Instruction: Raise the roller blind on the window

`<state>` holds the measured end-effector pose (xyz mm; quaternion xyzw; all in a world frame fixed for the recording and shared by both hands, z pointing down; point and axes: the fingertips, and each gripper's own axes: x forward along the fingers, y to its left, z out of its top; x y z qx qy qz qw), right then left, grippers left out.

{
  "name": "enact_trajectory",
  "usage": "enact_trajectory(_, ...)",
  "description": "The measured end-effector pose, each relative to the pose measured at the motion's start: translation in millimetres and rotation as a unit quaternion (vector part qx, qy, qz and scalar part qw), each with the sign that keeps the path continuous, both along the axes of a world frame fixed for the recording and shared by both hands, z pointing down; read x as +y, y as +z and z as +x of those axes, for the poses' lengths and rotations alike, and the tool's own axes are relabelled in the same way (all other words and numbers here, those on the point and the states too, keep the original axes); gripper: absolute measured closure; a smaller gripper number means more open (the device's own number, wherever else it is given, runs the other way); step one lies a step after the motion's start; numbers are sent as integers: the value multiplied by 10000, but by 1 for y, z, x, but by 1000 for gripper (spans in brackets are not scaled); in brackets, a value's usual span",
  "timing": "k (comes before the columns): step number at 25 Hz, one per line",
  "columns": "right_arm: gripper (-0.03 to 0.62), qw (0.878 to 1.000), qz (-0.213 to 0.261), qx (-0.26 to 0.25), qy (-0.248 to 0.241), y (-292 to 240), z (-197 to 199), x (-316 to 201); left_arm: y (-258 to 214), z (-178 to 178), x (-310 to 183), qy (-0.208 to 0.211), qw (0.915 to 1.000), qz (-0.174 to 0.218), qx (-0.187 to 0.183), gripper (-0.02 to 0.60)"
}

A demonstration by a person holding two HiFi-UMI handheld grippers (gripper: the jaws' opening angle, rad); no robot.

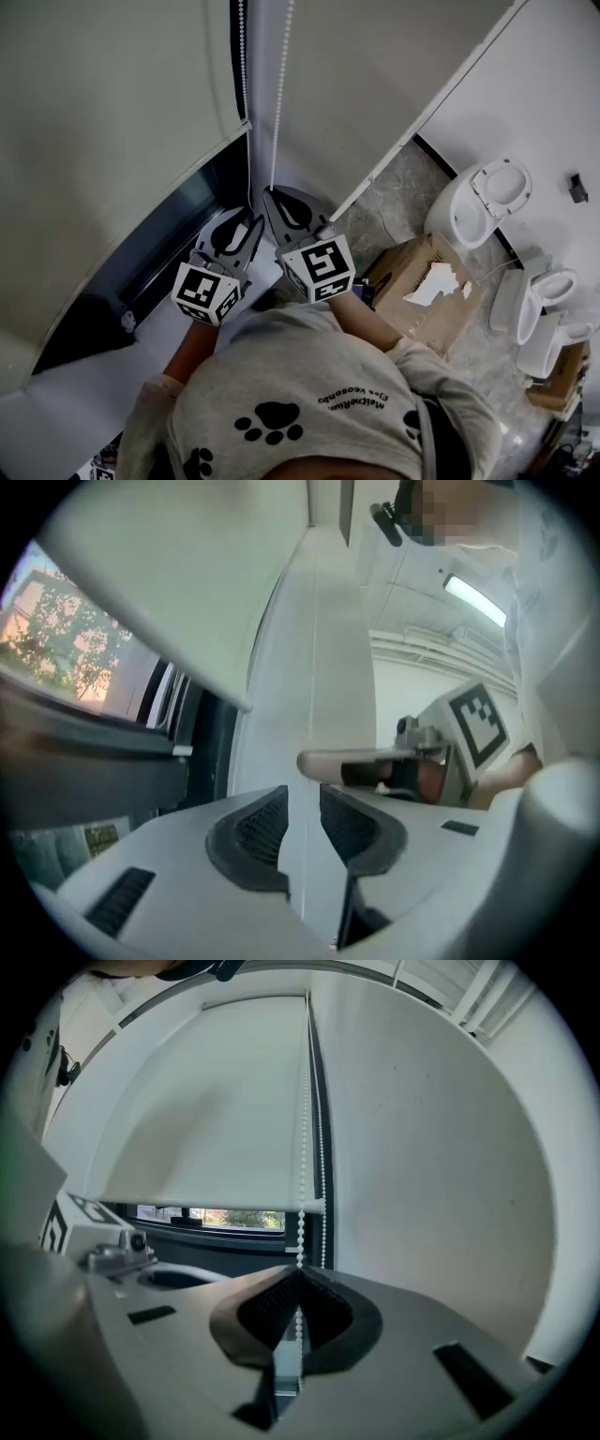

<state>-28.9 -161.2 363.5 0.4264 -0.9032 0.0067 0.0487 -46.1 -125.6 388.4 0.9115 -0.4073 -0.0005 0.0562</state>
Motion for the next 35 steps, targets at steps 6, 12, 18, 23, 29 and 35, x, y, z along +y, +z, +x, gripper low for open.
enact_trajectory(6,585,10000,31,3,-62,0,-3,3,-64,-5,-5,163,9988,443,-133,476)
enact_trajectory(12,585,9999,91,19,-128,0,-3,3,-113,6,-16,454,9964,680,-233,476)
enact_trajectory(18,585,9996,180,58,-214,-2,-6,0,-144,19,-29,478,9944,880,-322,476)
enact_trajectory(23,585,9992,242,64,-309,-2,-6,-1,-151,29,-40,285,9930,1045,-471,554)
enact_trajectory(29,585,9987,287,-12,-419,-3,-2,-2,-150,31,-43,107,9952,906,-356,569)
enact_trajectory(35,585,9977,263,3,-625,7,-6,1,-138,29,-38,-127,9953,870,-402,572)
